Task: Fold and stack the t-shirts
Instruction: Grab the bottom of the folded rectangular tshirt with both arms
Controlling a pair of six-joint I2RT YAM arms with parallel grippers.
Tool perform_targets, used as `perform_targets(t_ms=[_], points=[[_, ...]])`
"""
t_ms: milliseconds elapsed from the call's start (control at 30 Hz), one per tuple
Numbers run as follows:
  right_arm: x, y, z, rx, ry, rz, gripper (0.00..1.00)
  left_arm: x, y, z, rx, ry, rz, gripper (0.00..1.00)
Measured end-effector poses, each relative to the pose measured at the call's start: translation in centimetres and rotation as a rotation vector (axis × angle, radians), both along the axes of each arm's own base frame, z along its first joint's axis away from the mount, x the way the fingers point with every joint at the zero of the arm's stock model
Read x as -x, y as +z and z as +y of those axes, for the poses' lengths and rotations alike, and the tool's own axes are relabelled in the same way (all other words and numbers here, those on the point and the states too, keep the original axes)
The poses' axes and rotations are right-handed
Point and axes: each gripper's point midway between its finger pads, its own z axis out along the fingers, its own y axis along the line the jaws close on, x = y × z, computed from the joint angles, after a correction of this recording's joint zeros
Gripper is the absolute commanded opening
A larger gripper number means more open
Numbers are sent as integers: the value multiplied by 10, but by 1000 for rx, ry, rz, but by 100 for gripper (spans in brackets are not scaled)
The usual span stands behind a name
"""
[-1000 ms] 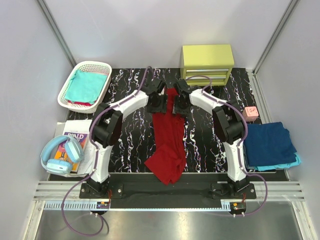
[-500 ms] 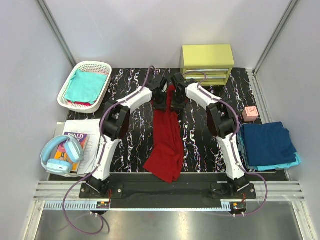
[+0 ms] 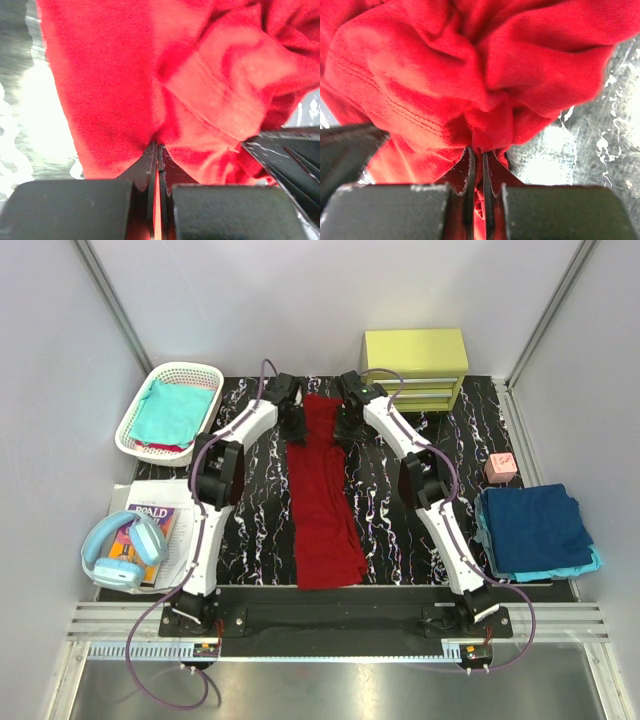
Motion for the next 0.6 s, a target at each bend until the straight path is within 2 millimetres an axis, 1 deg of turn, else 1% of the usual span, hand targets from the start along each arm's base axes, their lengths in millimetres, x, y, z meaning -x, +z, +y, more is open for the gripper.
perform_targets(t_ms=[133, 167, 200, 233, 267, 300, 333, 367, 433, 467, 500, 567, 600], points=[[-5, -1, 1, -21, -1, -2, 1, -10, 1, 13, 4, 27, 9, 4], [-6, 0, 1, -29, 0, -2, 1, -11, 0, 14, 6, 30, 10, 7], [-7, -1, 1, -34, 1, 0, 1, -13, 1, 15, 8, 33, 13, 12], [-7, -1, 1, -38, 0, 2, 4, -15, 1, 14, 10, 32, 12, 18], [-8, -1, 1, -41, 1, 1, 8, -16, 1, 14, 11, 32, 12, 33], [-8, -1, 0, -44, 2, 2, 14, -16, 1, 13, 12, 31, 12, 39], [-8, -1, 0, -43, 3, 1, 34, -16, 1, 14, 12, 31, 14, 44], [-9, -1, -1, -42, 2, 1, 44, -16, 1, 14, 13, 35, 17, 54], [-10, 3, -1, -36, -1, -12, 72, -17, 5, 13, 18, 44, 11, 66], [-10, 6, -4, -20, -4, -21, 99, -15, 8, 14, 16, 49, 8, 70], [-11, 9, -7, -1, -9, -32, 100, -12, 12, 17, 6, 56, 8, 77], [-12, 19, -15, 39, -16, -58, 100, -4, 29, 20, -4, 66, -6, 84], [-12, 25, -19, 56, -19, -69, 100, -1, 41, 22, -7, 69, -19, 88]])
